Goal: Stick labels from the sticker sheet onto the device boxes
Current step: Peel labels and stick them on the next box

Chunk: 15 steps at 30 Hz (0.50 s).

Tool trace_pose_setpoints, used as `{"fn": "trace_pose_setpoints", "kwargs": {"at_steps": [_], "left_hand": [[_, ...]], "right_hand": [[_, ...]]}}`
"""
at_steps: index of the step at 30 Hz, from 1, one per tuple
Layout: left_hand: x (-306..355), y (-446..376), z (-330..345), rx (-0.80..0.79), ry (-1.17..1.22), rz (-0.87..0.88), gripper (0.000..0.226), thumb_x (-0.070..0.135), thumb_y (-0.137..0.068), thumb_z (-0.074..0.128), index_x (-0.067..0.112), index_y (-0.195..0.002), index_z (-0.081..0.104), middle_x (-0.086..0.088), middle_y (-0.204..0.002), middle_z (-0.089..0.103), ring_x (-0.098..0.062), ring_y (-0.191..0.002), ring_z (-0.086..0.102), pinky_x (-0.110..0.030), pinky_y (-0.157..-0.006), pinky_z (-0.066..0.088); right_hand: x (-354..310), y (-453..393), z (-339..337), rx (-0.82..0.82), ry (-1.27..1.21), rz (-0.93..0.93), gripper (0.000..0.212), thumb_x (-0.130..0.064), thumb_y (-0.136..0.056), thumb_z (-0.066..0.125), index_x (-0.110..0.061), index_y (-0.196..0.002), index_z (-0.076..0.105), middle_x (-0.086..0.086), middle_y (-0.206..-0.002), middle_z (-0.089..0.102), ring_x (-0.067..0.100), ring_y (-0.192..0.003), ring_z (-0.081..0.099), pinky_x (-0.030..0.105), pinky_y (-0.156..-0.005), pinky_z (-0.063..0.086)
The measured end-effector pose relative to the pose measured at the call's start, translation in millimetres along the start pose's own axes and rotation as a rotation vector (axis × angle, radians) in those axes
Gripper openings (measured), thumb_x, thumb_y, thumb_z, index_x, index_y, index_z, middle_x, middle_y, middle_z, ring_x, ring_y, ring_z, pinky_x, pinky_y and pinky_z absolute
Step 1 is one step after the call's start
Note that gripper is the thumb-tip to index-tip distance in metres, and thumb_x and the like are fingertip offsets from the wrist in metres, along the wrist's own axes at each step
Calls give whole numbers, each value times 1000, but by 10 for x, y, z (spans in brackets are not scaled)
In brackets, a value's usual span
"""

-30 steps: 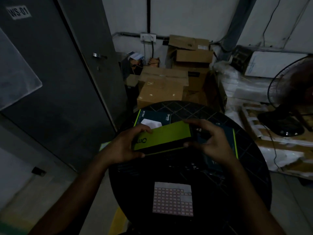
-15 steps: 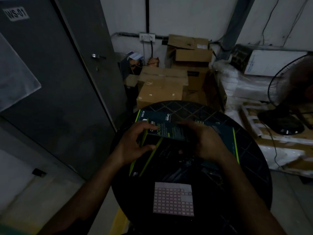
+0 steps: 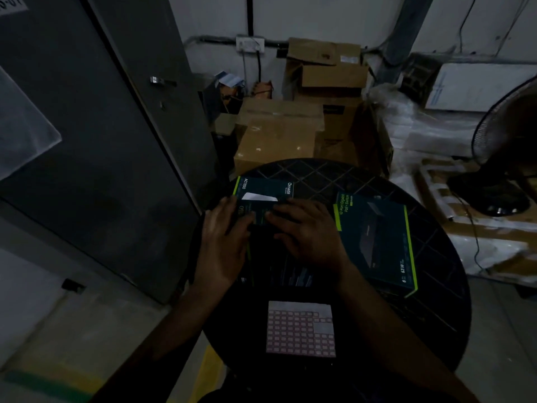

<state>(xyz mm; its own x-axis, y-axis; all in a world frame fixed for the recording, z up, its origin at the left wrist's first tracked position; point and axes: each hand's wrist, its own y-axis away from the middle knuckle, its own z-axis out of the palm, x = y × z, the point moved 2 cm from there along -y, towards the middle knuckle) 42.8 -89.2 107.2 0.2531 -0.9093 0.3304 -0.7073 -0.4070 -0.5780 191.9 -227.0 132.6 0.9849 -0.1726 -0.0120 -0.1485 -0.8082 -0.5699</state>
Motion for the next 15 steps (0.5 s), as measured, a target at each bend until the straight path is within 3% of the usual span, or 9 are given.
{"fn": "trace_pose_setpoints", "kwargs": {"at_steps": [4, 9, 13, 15], "left_hand": [[257, 23, 114, 21, -44, 178, 33, 8, -92, 50, -1, -120, 67, -18, -128, 65, -31, -120, 61, -45, -107, 43], [83, 72, 54, 22, -108, 199, 32, 7, -92, 60, 9, -123, 68, -6, -129, 66, -24, -123, 60, -41, -105, 45], [-269, 155, -128, 6, -63, 61, 48, -2, -90, 52, 11, -135, 60, -6, -142, 57, -25, -136, 48, -40, -111, 41], [-342, 156, -218, 19, -133, 74, 47, 0, -91, 47, 11, -134, 60, -8, -138, 60, -30, -135, 48, -45, -106, 43]], "right_hand": [[-166, 103, 135, 194, -144, 41, 23, -24, -88, 70, -18, -109, 76, -3, -116, 74, 19, -110, 67, 39, -95, 49], [-100, 134, 33, 208, -238, 125, 8, -25, -83, 79, -20, -89, 80, -5, -99, 78, 12, -98, 73, 37, -88, 56], [162, 286, -65, 222, -418, 252, 13, -13, -83, 74, -19, -93, 80, -9, -106, 74, 19, -101, 70, 46, -88, 56], [277, 390, -169, 209, -369, 287, 18, -22, -85, 73, -26, -101, 78, -18, -115, 66, 25, -106, 61, 39, -86, 52]]}}
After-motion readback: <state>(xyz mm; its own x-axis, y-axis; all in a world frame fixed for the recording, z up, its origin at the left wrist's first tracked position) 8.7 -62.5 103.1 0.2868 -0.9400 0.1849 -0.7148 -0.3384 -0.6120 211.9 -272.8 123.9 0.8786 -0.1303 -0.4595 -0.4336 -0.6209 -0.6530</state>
